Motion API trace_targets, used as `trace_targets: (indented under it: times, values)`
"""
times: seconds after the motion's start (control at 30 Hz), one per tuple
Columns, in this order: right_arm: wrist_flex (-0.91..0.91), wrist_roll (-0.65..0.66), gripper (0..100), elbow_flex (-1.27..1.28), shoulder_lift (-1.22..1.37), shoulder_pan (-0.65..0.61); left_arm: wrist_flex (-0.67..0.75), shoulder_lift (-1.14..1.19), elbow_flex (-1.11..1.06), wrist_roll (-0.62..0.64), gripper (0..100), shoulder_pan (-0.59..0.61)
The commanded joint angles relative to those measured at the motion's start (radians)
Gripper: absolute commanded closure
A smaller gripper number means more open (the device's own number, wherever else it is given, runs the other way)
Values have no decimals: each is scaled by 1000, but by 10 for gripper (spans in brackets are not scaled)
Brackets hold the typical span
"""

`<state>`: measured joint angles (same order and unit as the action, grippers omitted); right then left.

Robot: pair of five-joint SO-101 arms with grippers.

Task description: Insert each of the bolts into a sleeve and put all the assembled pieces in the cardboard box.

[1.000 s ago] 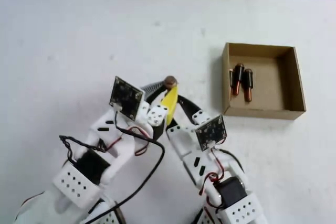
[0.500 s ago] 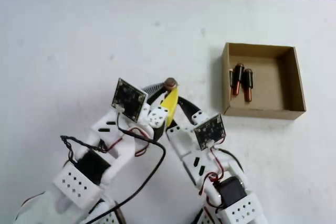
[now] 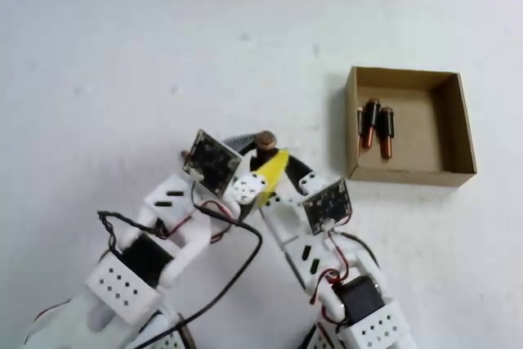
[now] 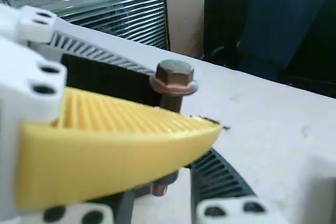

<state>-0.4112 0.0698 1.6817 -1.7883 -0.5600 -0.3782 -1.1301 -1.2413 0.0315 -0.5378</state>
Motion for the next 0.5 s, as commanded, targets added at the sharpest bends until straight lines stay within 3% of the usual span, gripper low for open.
trace_targets:
  times: [0.0,0.37,0.47]
  values:
    - [4,-5,981,8,-12,10,18,1,9,40,786,-5]
    - [2,-5,981,8,-12,10,26,1,15,38,781,25]
    - [2,-5,981,8,-12,10,20,4,15,38,725,77]
